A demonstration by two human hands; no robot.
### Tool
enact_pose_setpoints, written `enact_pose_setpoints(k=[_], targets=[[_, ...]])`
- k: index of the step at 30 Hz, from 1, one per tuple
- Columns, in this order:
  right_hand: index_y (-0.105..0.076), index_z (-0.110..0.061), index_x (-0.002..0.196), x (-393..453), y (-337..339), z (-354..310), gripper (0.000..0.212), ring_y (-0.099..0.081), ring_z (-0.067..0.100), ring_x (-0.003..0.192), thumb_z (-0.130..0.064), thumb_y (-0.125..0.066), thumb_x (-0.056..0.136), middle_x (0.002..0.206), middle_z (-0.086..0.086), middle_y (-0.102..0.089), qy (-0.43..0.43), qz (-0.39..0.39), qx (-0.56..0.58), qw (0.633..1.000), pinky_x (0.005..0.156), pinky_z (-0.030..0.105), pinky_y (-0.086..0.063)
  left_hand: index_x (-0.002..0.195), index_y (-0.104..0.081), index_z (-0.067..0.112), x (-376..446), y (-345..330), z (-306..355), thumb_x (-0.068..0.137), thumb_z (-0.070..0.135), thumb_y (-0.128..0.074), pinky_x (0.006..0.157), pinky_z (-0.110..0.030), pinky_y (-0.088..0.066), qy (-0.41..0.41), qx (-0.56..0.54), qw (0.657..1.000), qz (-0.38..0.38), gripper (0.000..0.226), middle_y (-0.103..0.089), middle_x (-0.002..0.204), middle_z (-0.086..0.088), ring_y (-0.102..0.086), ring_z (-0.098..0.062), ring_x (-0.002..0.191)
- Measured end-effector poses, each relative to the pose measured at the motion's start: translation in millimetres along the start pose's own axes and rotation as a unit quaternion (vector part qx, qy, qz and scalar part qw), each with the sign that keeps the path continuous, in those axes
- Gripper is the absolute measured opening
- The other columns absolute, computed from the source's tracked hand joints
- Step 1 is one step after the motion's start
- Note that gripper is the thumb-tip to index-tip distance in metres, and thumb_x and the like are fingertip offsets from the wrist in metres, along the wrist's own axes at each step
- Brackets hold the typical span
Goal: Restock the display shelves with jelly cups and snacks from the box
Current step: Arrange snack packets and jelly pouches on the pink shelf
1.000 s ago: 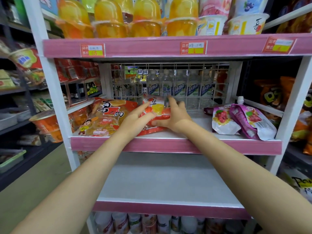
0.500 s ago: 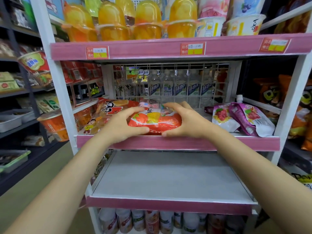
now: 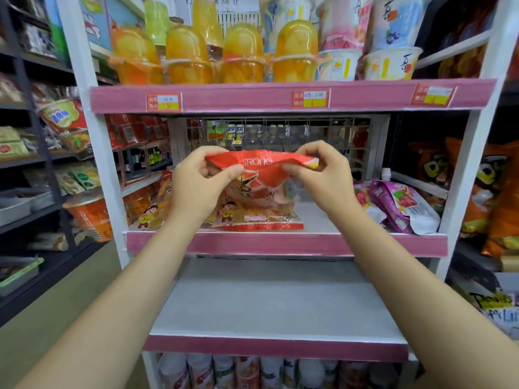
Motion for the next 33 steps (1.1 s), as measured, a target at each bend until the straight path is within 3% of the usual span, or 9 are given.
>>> enact_pose_setpoints(k=[8,10,13,16,19,22,25,29,33], targets=[[-0.073,-0.016,0.085,3.9,-11.5,9.2,0.010,-0.068,0.004,0.076,-0.026,-0.075,0.087,0.082,-0.004,-0.074,-0.097,0.021,0.116,0.988,0.073,0.023,-0.054,0.093,-0.069,0.030,14.9,5.7,5.0,0.084,0.032,-0.078,0.094,-0.019,-0.047,-0.011,0.029,0.999,0.029,0.013,-0.053,0.121,0.005,-0.056,-0.013,0.113],[-0.072,-0.021,0.083,-2.4,-20.7,18.4,0.017,-0.068,0.007,0.080,-0.035,-0.068,0.092,0.083,-0.007,-0.075,-0.123,0.001,0.122,0.985,0.077,0.027,-0.056,0.110,-0.063,0.040,9.0,-1.8,-9.6,0.080,0.047,-0.078,0.101,-0.033,-0.049,0.029,-0.047,0.998,-0.017,0.035,-0.058,0.126,0.009,-0.058,-0.011,0.117],[-0.068,-0.006,0.076,-2.9,-25.2,18.9,0.036,-0.064,0.011,0.072,-0.036,-0.062,0.096,0.076,0.000,-0.073,-0.136,0.023,0.135,0.981,0.068,0.031,-0.052,0.126,-0.047,0.036,-2.2,-27.9,-34.9,0.044,0.073,-0.083,0.092,-0.023,-0.050,0.148,-0.140,0.968,-0.149,0.097,-0.064,0.118,0.011,-0.062,-0.003,0.106],[-0.063,0.012,0.083,4.9,-28.2,5.2,0.048,-0.059,0.021,0.072,-0.034,-0.065,0.095,0.081,0.025,-0.069,-0.101,0.050,0.137,0.984,0.065,0.040,-0.048,0.114,-0.060,0.027,-7.9,-42.6,-37.3,0.053,0.048,-0.087,0.093,-0.033,-0.054,0.153,-0.111,0.964,-0.185,0.070,-0.074,0.103,0.011,-0.070,-0.006,0.096],[-0.061,0.014,0.081,17.9,-25.9,-5.8,0.056,-0.052,0.020,0.069,-0.042,-0.066,0.089,0.073,0.024,-0.063,-0.069,0.070,0.146,0.984,0.064,0.037,-0.041,0.097,-0.068,0.027,3.5,-40.9,-22.2,0.072,0.036,-0.082,0.064,-0.023,-0.057,0.118,-0.137,0.977,-0.113,0.029,-0.075,0.080,0.016,-0.072,-0.003,0.074],[-0.063,0.013,0.086,31.5,-26.9,-5.3,0.060,-0.054,0.021,0.070,-0.046,-0.065,0.089,0.087,0.037,-0.064,-0.063,0.057,0.122,0.989,0.066,0.036,-0.043,0.088,-0.071,0.025,17.1,-35.5,-20.8,0.081,0.031,-0.079,0.073,-0.026,-0.060,0.098,-0.162,0.980,-0.067,0.012,-0.075,0.084,0.010,-0.071,-0.008,0.083],[-0.072,-0.010,0.100,26.9,-42.2,19.1,0.047,-0.070,0.017,0.088,-0.055,-0.067,0.087,0.097,0.012,-0.075,-0.134,-0.006,0.060,0.989,0.086,0.037,-0.055,0.089,-0.073,0.022,11.1,-45.3,-45.1,0.084,0.028,-0.078,0.075,-0.024,-0.057,0.151,-0.158,0.973,-0.078,0.009,-0.076,0.084,0.011,-0.071,-0.005,0.082],[-0.050,-0.021,0.130,-13.7,-72.1,54.1,0.070,-0.062,0.007,0.099,-0.056,-0.078,0.076,0.116,-0.010,-0.064,-0.242,-0.148,-0.027,0.959,0.081,0.025,-0.049,0.123,-0.063,0.019,-5.5,-43.6,-91.7,0.071,0.062,-0.078,0.093,-0.032,-0.049,0.255,-0.063,0.964,-0.045,0.069,-0.070,0.115,0.005,-0.064,-0.015,0.109],[-0.049,-0.021,0.133,-16.0,-70.6,62.8,0.071,-0.060,0.014,0.108,-0.044,-0.083,0.076,0.117,-0.008,-0.061,-0.233,-0.116,-0.035,0.965,0.089,0.031,-0.049,0.144,-0.043,0.019,-7.5,-41.4,-97.4,0.055,0.080,-0.072,0.109,-0.049,-0.042,0.284,-0.044,0.957,-0.049,0.112,-0.056,0.141,-0.005,-0.054,-0.028,0.128]])
Point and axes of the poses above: each hand's wrist, its own x-axis towards the middle knuckle, its own y-axis out of the back of the hand, z = x × y, the point moved 9 cm from there along x, towards the middle knuckle
